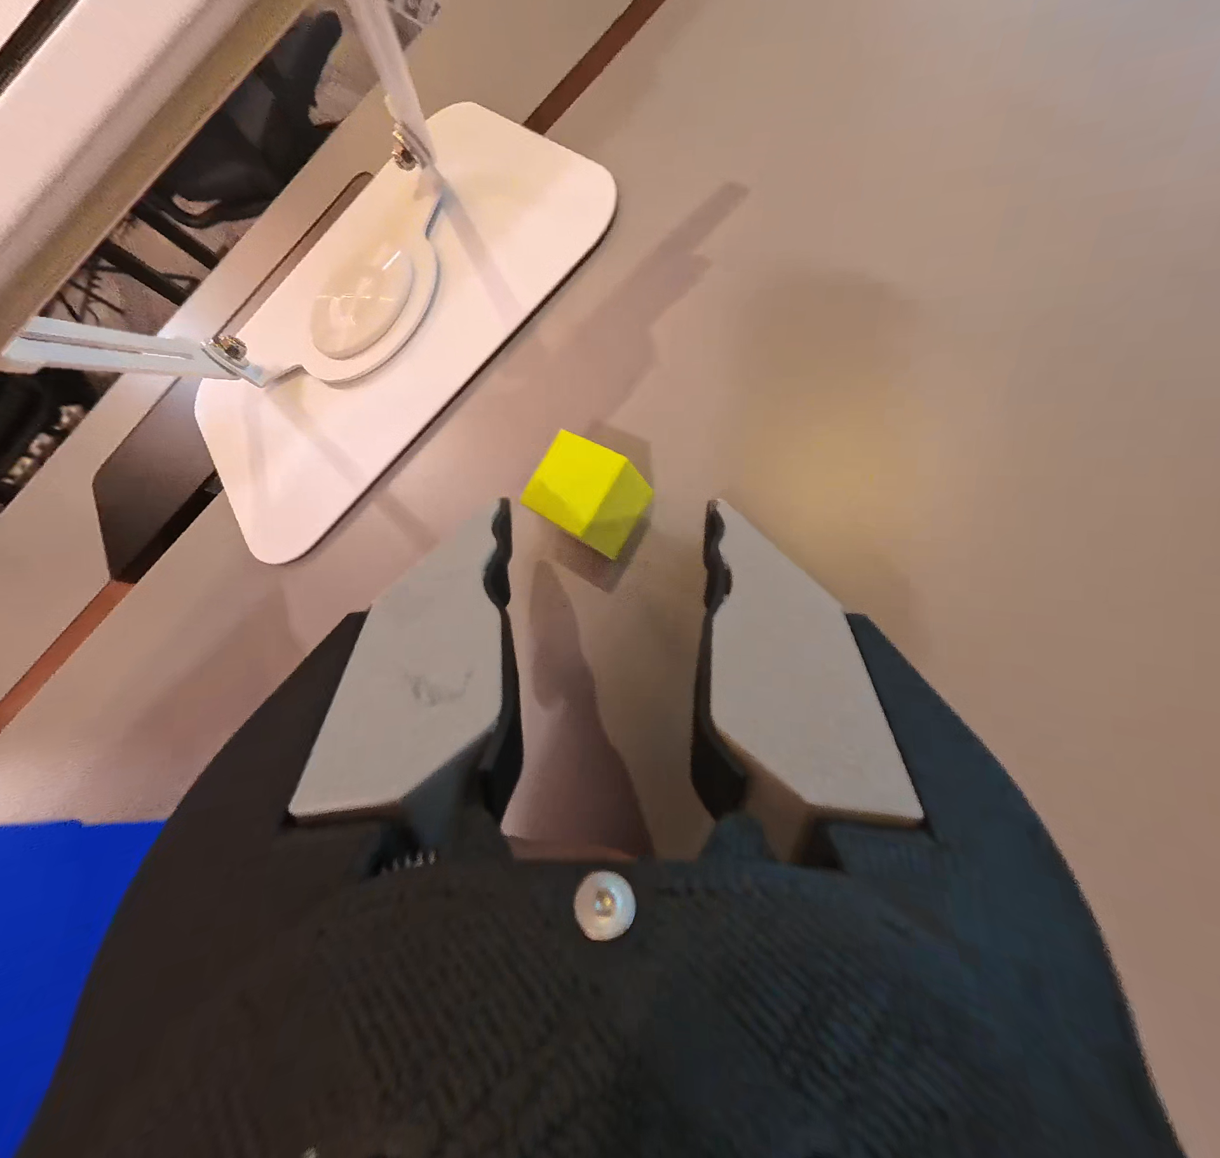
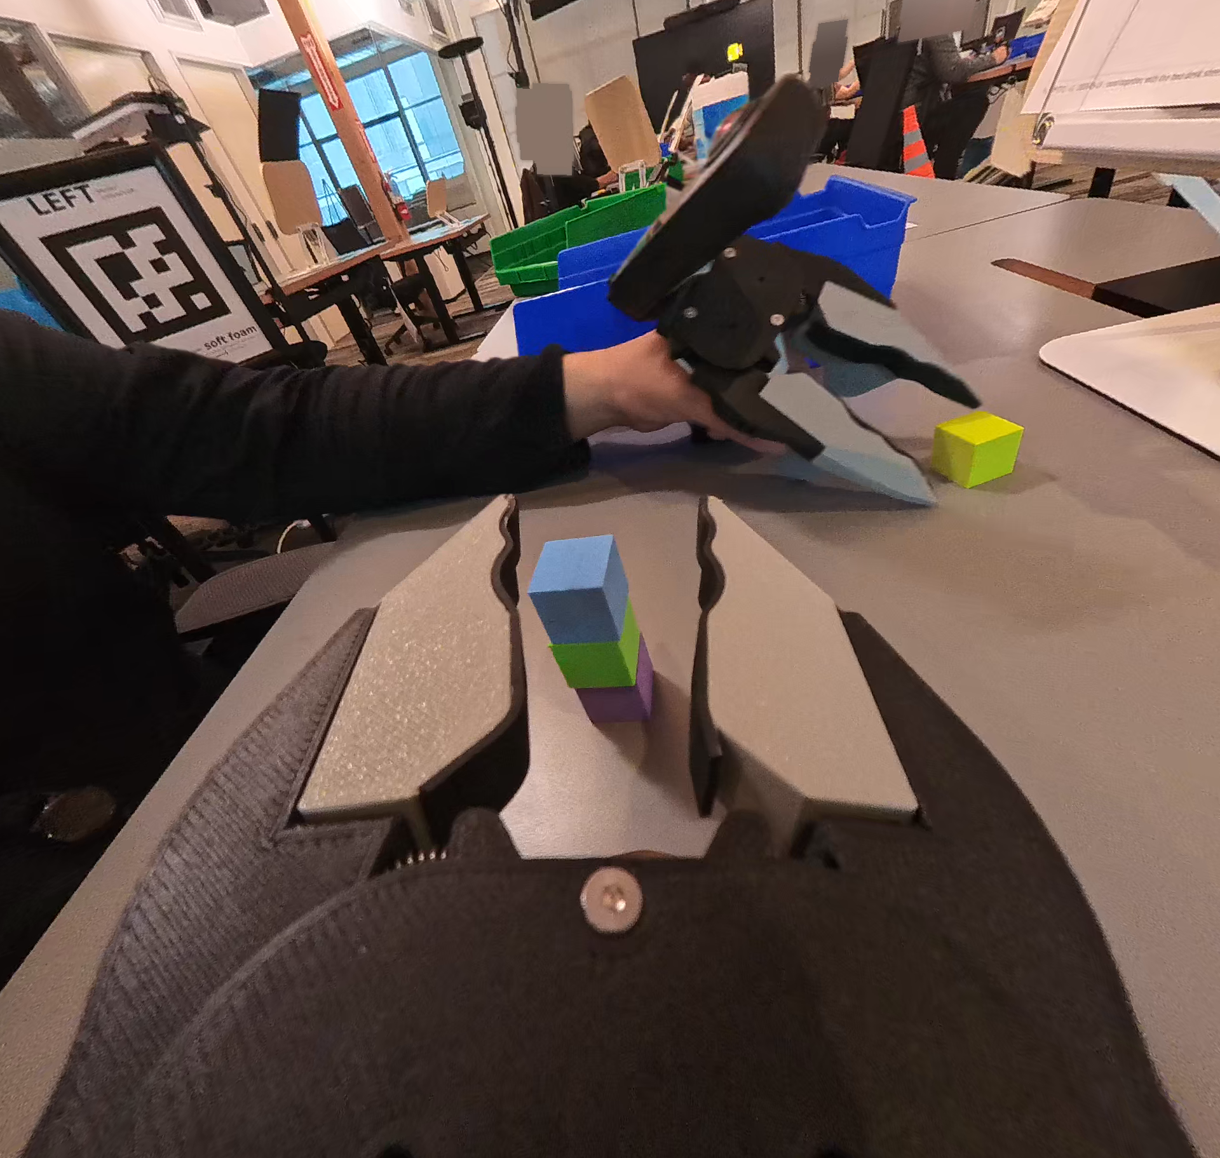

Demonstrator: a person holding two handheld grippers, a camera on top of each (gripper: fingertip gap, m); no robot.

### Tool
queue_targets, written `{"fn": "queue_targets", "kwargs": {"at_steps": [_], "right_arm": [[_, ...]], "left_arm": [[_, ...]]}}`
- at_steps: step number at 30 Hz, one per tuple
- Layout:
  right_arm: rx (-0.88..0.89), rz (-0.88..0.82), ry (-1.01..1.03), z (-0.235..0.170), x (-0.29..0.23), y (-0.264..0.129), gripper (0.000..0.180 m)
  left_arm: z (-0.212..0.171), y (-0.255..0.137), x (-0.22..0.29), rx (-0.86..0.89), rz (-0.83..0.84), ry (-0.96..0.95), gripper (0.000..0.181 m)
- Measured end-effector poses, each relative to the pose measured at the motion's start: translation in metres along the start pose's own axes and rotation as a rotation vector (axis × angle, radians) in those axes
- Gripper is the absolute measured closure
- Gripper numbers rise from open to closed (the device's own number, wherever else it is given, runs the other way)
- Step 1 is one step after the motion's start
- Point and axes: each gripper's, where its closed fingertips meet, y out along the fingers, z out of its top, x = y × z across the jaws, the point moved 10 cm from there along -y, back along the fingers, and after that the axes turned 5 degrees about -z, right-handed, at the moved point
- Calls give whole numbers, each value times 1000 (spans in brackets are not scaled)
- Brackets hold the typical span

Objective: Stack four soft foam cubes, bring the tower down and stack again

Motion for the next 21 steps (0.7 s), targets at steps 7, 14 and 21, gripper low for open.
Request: {"fn": "queue_targets", "kwargs": {"at_steps": [7,14,21], "right_arm": [[-10,35,17,0,0,0,128],[-24,59,29,-1,1,2,129],[-6,18,33,0,2,-1,133]], "left_arm": [[5,18,-20,6,-289,-113,117],[0,15,-37,46,-365,-223,148],[4,-8,-9,185,-316,29,150]]}}
